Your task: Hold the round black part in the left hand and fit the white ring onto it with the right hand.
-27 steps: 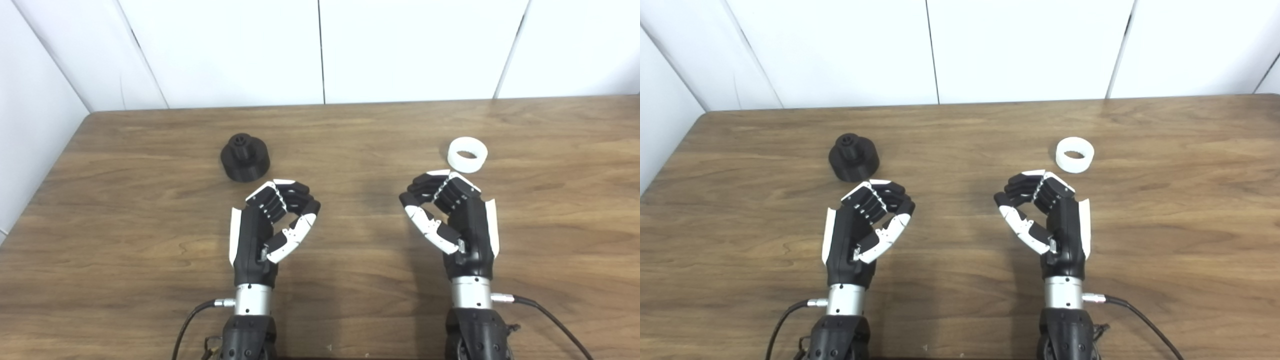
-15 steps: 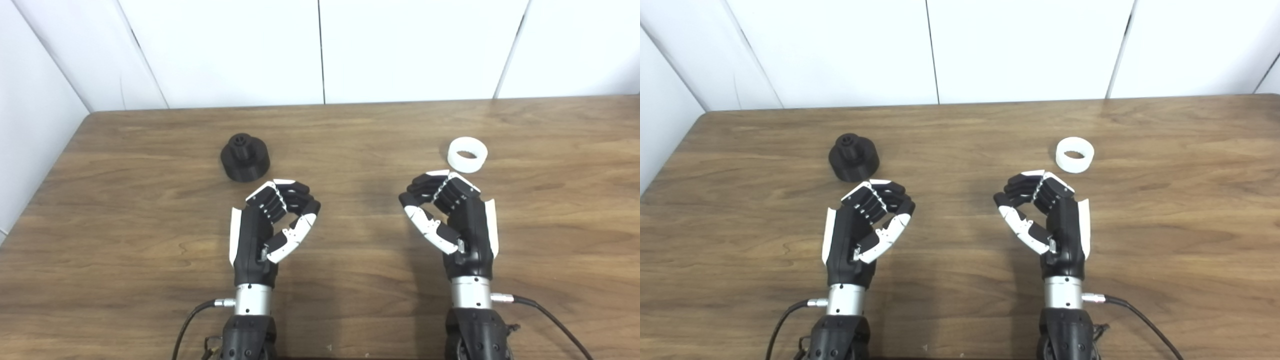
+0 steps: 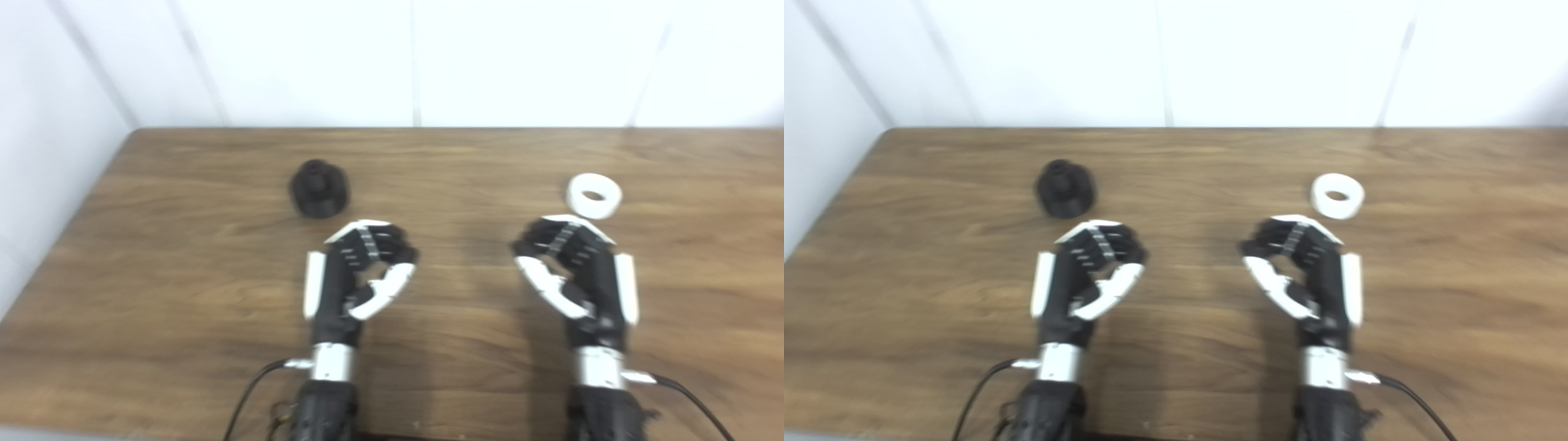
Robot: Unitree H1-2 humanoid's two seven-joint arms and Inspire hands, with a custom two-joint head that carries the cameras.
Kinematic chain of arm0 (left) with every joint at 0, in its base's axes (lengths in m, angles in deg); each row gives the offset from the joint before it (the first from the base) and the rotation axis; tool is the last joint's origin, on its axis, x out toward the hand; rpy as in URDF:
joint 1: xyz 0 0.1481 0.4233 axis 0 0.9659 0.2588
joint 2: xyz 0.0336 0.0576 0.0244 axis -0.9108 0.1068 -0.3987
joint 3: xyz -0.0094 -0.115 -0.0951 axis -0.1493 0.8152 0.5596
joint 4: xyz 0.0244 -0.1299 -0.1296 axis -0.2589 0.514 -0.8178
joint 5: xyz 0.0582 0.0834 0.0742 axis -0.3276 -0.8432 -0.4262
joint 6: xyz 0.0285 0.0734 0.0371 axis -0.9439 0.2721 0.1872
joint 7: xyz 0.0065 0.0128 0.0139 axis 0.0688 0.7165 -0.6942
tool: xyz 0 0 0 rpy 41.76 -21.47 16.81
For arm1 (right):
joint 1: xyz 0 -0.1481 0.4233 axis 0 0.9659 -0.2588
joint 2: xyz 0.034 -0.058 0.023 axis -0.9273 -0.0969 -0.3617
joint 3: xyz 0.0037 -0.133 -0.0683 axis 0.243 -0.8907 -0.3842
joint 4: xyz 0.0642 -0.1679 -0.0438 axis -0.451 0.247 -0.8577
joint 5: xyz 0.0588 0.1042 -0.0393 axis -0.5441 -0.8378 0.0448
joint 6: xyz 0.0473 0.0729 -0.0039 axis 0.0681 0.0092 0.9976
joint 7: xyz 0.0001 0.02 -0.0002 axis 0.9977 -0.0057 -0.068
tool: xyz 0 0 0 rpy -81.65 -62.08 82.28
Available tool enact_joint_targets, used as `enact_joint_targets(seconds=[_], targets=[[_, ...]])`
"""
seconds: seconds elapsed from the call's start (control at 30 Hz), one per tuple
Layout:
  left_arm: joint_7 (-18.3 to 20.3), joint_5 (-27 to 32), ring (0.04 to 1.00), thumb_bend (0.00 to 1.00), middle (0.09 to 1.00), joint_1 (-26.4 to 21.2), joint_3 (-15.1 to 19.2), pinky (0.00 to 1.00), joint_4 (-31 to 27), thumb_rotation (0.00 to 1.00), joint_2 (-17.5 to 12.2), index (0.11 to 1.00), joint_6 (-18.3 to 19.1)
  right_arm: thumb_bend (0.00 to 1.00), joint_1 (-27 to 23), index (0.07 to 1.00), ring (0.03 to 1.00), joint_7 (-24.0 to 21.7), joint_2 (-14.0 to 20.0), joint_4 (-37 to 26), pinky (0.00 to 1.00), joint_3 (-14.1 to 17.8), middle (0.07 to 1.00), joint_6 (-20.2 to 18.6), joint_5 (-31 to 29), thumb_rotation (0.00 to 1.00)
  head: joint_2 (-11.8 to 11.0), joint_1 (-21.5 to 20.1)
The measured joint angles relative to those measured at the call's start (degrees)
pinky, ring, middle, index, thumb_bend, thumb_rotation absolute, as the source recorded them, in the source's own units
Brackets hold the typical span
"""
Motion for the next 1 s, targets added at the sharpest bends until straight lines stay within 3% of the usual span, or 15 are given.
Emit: enact_joint_targets(seconds=[0.63, 0.8, 0.87, 1.0], targets=[[-2.17, -1.26, 0.504, 0.51, 0.5, -0.01, -0.6, 0.45, 0.14, 0.0, 0.03, 0.481, -0.56, 0.52, -0.06, 0.492, 0.507, -5.08, 0.58, 0.86, 0.44, 3.4, 0.491, 1.81, -4.42, 0.0, 0.0, 0.27], [-2.03, -2.41, 0.556, 0.51, 0.502, -0.21, -0.4, 0.47, -0.32, 0.0, -0.26, 0.49, 0.94, 0.52, -0.07, 0.491, 0.512, -5.47, 0.59, 0.85, 0.45, 3.73, 0.493, 1.76, -4.45, 0.0, 0.09, 0.36], [-1.76, -4.39, 0.592, 0.51, 0.593, -0.51, -0.3, 0.5, -0.69, 0.04, -0.67, 0.495, 2.74, 0.52, -0.08, 0.491, 0.51, -5.56, 0.6, 0.85, 0.45, 3.84, 0.493, 1.76, -4.48, 0.0, 0.0, 0.44], [0.47, -7.76, 0.636, 0.5, 0.698, -2.08, 0.39, 0.52, -3.94, 0.07, -4.7, 0.498, 7.45, 0.52, -0.11, 0.491, 0.511, -5.63, 0.64, 0.86, 0.45, 4.13, 0.493, 1.78, -4.49, 0.0, 0.0, 0.18]])
